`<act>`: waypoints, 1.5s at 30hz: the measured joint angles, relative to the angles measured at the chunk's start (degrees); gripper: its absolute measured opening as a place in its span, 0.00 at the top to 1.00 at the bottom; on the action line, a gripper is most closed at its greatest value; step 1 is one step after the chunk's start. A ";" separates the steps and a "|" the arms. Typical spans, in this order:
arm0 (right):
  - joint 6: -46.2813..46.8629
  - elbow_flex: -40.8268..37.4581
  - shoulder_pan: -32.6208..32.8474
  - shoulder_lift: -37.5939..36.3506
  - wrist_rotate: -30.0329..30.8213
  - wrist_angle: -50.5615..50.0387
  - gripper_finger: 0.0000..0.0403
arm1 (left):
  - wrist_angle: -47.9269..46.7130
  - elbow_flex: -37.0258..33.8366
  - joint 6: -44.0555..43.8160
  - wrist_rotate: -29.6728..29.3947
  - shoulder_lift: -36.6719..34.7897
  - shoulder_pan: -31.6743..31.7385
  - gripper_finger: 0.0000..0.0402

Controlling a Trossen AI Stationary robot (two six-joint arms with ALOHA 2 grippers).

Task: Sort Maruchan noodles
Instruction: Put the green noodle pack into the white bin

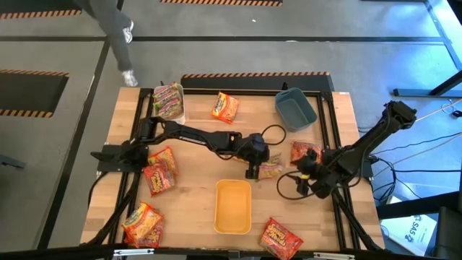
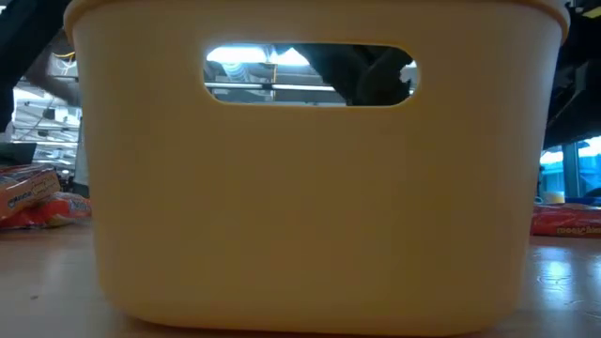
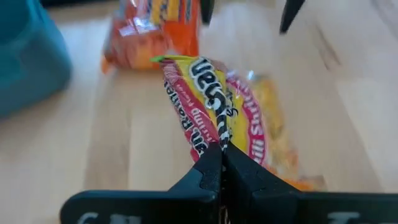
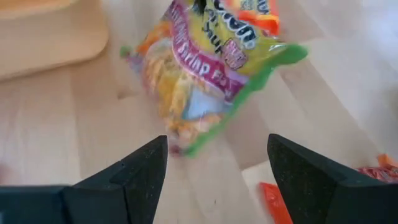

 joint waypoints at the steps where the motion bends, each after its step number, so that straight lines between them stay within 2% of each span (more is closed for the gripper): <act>1: 0.72 0.01 0.00 -0.33 0.04 -0.34 0.34 | -1.19 -0.13 0.38 -1.43 -0.66 -0.35 1.00; 5: 1.24 -0.07 0.00 -0.63 -0.59 1.50 0.34 | -1.62 -0.04 2.58 -7.10 -2.20 -1.73 1.00; 8: 1.18 -1.62 0.00 -0.49 -0.54 6.80 0.34 | -1.46 -0.07 3.33 -10.30 -2.50 -2.67 1.00; 15: 1.35 -6.76 0.00 -0.50 4.63 13.53 0.34 | -1.76 -0.07 4.58 -12.04 -2.48 -4.06 1.00; 24: -2.71 -14.42 -0.01 -0.48 7.53 33.00 0.34 | -0.57 -0.07 5.71 -14.64 -3.08 -5.53 1.00; 27: -5.15 -15.27 -0.90 -0.50 8.17 36.32 0.34 | -0.21 -0.07 6.04 -14.64 -3.18 -6.04 1.00; 31: -8.60 -15.34 -4.40 -0.50 5.72 38.64 0.34 | 0.86 -0.07 7.38 -15.03 -3.49 -6.68 1.00; 38: -20.41 -15.35 -10.29 -0.48 -4.99 47.67 0.34 | 2.45 -0.07 8.50 -14.61 -3.49 -7.11 1.00; 45: -24.48 -15.33 -13.96 -0.48 -9.14 49.17 0.35 | 3.53 -0.07 8.96 -14.66 -3.83 -7.42 1.00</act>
